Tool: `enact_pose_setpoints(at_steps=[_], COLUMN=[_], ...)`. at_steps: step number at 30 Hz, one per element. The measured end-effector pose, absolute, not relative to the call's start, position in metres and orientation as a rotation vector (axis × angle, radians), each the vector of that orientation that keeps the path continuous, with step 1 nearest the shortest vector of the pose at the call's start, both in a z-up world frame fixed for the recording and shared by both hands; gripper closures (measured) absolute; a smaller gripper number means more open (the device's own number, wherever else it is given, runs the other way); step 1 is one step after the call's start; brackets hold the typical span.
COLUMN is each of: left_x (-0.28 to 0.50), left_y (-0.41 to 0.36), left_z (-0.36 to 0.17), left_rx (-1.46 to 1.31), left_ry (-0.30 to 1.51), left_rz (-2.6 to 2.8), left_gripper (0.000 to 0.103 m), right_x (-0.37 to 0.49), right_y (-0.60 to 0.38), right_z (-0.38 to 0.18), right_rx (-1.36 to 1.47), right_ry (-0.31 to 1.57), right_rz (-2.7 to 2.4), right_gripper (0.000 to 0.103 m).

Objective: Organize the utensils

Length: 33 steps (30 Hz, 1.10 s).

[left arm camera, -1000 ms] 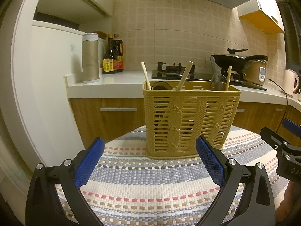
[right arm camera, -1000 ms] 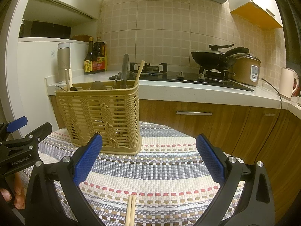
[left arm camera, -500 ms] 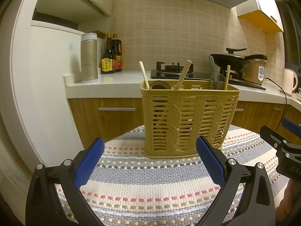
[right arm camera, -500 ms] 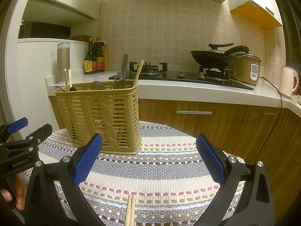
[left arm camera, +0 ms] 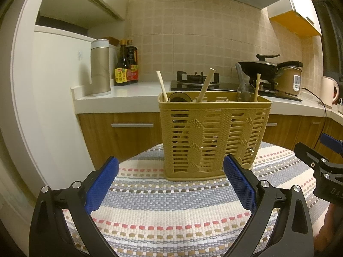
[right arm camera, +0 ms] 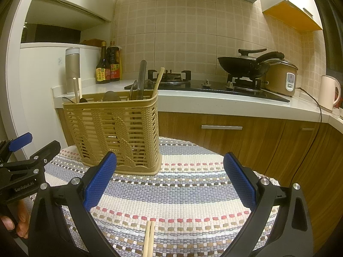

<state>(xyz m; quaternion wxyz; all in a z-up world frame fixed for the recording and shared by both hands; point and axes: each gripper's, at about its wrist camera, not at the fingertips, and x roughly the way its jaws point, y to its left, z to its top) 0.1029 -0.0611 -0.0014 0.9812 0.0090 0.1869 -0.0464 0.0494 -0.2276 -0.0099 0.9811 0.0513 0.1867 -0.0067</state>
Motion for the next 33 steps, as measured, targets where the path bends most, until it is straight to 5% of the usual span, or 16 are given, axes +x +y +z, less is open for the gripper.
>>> enact_pose_setpoints(at_steps=[33], left_x=[0.1033], left_y=[-0.0586], left_z=[-0.0003], left_rx=[0.025], left_ry=[0.374], left_rz=[-0.074], left_gripper=[0.008], right_x=[0.0499], right_y=[-0.2296], right_z=[-0.0113], right_rx=[0.103], right_ry=[0.383], right_rz=[-0.014], right_gripper=[0.008])
